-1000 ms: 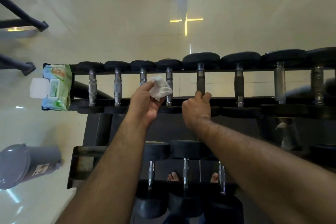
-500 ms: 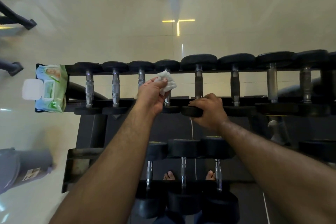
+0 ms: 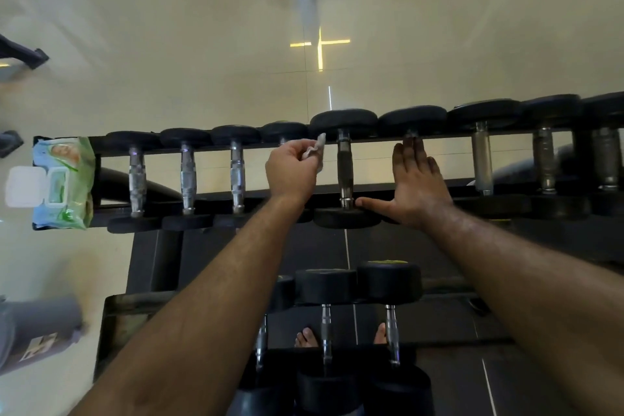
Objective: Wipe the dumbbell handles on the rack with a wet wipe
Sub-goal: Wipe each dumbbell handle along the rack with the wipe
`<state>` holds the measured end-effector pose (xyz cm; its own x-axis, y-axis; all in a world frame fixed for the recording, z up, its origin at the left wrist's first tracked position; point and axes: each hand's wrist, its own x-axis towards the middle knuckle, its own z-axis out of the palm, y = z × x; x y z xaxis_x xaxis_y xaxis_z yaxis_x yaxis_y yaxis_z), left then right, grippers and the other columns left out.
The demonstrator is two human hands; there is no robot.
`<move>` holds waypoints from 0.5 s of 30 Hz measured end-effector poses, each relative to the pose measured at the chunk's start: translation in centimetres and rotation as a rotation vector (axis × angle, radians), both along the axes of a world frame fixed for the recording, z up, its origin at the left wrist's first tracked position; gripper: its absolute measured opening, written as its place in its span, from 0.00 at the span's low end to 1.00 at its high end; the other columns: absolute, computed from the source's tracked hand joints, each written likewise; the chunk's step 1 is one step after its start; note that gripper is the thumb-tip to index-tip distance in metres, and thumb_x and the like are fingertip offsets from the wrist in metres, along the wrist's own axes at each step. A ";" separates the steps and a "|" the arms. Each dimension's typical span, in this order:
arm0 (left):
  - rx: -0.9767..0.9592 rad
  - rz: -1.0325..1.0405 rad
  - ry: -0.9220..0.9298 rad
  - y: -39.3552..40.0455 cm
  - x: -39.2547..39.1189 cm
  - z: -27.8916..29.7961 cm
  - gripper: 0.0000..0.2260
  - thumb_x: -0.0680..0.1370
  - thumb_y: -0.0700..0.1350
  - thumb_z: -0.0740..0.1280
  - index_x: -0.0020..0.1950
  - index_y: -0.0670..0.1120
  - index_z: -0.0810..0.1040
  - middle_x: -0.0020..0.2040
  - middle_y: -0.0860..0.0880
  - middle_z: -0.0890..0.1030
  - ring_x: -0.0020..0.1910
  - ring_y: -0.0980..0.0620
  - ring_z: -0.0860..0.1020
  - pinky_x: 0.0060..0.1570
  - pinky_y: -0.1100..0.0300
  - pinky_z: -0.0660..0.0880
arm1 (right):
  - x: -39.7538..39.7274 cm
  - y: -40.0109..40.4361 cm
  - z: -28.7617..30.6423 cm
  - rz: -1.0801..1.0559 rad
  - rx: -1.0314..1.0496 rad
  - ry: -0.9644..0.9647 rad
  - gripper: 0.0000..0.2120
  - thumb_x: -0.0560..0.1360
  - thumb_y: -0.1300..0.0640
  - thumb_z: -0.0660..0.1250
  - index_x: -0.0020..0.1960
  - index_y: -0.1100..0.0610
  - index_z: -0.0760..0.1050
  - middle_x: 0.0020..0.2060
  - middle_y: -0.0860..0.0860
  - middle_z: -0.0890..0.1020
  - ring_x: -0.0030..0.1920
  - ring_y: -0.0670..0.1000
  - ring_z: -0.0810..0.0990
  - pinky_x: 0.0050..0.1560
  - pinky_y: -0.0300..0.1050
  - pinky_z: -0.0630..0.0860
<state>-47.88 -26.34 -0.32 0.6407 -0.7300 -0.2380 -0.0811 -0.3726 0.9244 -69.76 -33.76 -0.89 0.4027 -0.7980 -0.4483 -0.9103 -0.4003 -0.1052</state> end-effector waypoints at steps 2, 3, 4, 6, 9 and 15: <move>-0.014 -0.065 -0.194 -1.1 -0.4 -1.0 0.07 0.80 0.51 0.73 0.55 0.51 0.88 0.43 0.57 0.87 0.43 0.60 0.85 0.49 0.59 0.84 | 0.1 0.2 -0.1 -0.007 0.015 -0.036 0.79 0.51 0.05 0.41 0.85 0.56 0.27 0.82 0.55 0.24 0.83 0.57 0.26 0.86 0.61 0.40; -0.011 -0.093 -0.289 -1.6 -0.7 -1.3 0.08 0.80 0.47 0.72 0.57 0.51 0.88 0.45 0.57 0.87 0.43 0.61 0.84 0.49 0.62 0.83 | 0.1 0.2 0.0 -0.008 0.024 -0.055 0.81 0.48 0.05 0.42 0.85 0.56 0.26 0.82 0.55 0.24 0.83 0.57 0.26 0.86 0.61 0.40; 0.001 -0.117 -0.371 -2.0 -1.0 -1.6 0.09 0.81 0.45 0.71 0.59 0.50 0.88 0.46 0.57 0.87 0.43 0.62 0.82 0.47 0.67 0.81 | 0.1 0.1 0.1 -0.009 0.034 -0.073 0.83 0.46 0.04 0.43 0.84 0.56 0.26 0.82 0.54 0.24 0.83 0.57 0.26 0.86 0.61 0.41; 0.023 -0.138 -0.450 -2.9 -2.1 -1.9 0.08 0.82 0.44 0.68 0.57 0.50 0.87 0.47 0.55 0.87 0.42 0.62 0.80 0.44 0.68 0.78 | 0.0 0.0 0.2 -0.011 0.038 -0.101 0.86 0.43 0.04 0.47 0.84 0.56 0.26 0.82 0.54 0.24 0.83 0.56 0.26 0.86 0.60 0.42; 0.018 -0.130 -0.575 -3.8 -3.8 -2.4 0.09 0.82 0.40 0.66 0.51 0.46 0.87 0.41 0.50 0.84 0.39 0.54 0.77 0.43 0.51 0.81 | -0.2 -0.1 0.4 0.001 0.055 -0.148 0.86 0.45 0.07 0.56 0.85 0.55 0.26 0.82 0.53 0.24 0.82 0.56 0.25 0.86 0.59 0.41; -0.076 -0.631 -1.164 -2.9 -4.6 -2.8 0.12 0.78 0.39 0.68 0.60 0.43 0.85 0.54 0.46 0.87 0.52 0.46 0.85 0.50 0.52 0.82 | -0.5 0.1 1.2 0.023 0.075 -0.201 0.85 0.46 0.11 0.64 0.86 0.55 0.30 0.84 0.53 0.27 0.83 0.55 0.26 0.86 0.59 0.41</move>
